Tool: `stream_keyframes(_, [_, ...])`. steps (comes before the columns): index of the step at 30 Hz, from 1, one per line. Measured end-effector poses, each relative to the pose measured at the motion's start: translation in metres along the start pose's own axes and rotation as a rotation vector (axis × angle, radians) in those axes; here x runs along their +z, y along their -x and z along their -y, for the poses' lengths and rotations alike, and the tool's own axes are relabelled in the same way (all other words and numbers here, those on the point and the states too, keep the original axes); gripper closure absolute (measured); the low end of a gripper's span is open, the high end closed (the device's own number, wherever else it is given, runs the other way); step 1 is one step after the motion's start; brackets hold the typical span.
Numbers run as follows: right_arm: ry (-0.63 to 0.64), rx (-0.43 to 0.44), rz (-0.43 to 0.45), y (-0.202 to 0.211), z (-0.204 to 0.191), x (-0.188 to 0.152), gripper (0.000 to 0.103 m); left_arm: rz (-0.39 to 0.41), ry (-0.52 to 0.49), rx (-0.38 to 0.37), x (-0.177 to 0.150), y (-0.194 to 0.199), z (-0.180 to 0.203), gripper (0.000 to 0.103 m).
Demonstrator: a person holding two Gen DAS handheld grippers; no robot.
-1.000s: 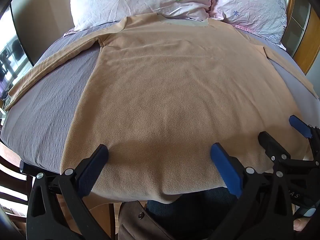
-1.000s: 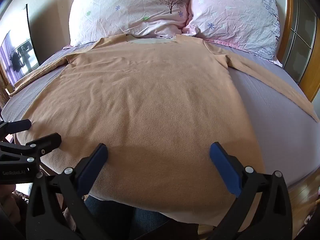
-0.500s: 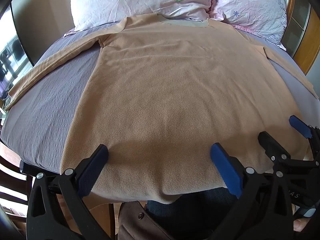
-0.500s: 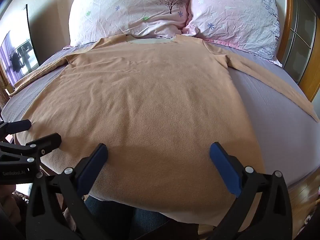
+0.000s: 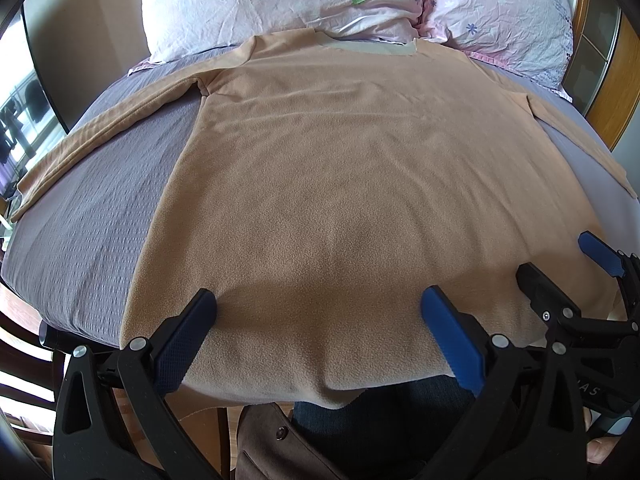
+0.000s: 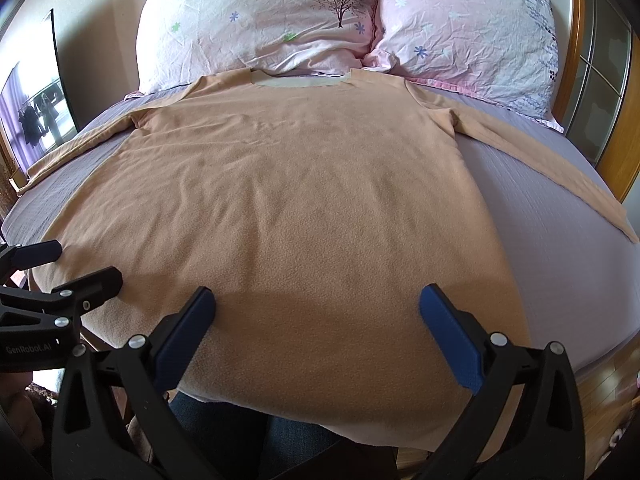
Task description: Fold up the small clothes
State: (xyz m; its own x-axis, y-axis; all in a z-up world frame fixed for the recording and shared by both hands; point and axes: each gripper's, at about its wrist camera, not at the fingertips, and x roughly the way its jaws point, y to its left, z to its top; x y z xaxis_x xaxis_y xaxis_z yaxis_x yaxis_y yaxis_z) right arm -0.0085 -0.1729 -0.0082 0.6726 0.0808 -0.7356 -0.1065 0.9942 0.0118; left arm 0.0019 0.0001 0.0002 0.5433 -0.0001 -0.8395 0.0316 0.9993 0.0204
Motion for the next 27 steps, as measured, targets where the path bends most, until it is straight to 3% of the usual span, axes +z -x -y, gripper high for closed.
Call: stream_keyframes(27, [0.000,0.000,0.000,0.0006,0.0006,0.0002,0.002,0.010,0.000,0.000,0.0009,0.0013,-0.0030,0.001])
